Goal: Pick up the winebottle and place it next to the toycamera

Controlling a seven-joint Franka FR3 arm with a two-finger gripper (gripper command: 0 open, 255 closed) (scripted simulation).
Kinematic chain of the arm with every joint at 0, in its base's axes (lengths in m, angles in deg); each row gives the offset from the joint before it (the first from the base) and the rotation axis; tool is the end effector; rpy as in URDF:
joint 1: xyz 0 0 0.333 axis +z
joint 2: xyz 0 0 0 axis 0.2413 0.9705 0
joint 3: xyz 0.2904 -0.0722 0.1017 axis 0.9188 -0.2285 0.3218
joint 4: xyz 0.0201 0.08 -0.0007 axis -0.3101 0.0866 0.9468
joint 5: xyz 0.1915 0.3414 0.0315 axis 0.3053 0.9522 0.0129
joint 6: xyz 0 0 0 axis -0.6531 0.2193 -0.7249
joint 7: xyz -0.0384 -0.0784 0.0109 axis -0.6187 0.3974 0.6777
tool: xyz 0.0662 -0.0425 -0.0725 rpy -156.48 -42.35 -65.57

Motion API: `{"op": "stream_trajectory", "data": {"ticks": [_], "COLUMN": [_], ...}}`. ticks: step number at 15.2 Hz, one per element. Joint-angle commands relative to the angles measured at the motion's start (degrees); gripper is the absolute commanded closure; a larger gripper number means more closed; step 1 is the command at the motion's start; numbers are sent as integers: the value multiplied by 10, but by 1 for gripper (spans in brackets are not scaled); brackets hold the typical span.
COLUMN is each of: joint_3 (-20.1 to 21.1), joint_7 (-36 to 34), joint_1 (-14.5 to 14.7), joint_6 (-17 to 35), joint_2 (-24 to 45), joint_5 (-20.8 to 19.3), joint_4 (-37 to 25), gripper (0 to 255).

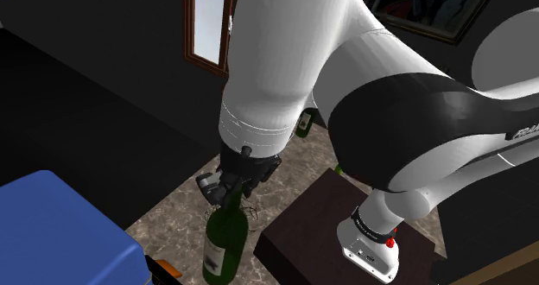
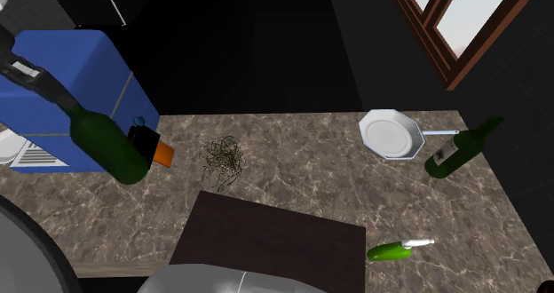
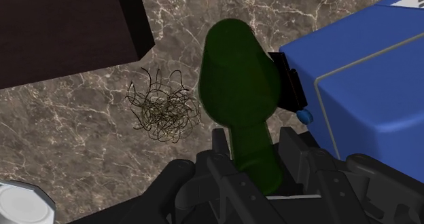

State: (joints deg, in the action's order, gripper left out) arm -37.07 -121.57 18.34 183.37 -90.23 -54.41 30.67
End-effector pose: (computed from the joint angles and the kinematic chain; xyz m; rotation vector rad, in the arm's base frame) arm 0.2316 0.4429 0.5237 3.0589 -0.3138 0.1720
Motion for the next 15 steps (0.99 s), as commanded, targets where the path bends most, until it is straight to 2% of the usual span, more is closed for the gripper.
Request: {"op": "stream_trajectory", "data": {"ticks": [1, 15], "joint_3": [5, 43], "joint_7": [-3, -30], "joint_1": [-1, -11], "joint_6": [16, 125], "joint_2": [5, 39], "joint_5": [-2, -20], "joint_4": [11, 95], "gripper": [255, 255]}}
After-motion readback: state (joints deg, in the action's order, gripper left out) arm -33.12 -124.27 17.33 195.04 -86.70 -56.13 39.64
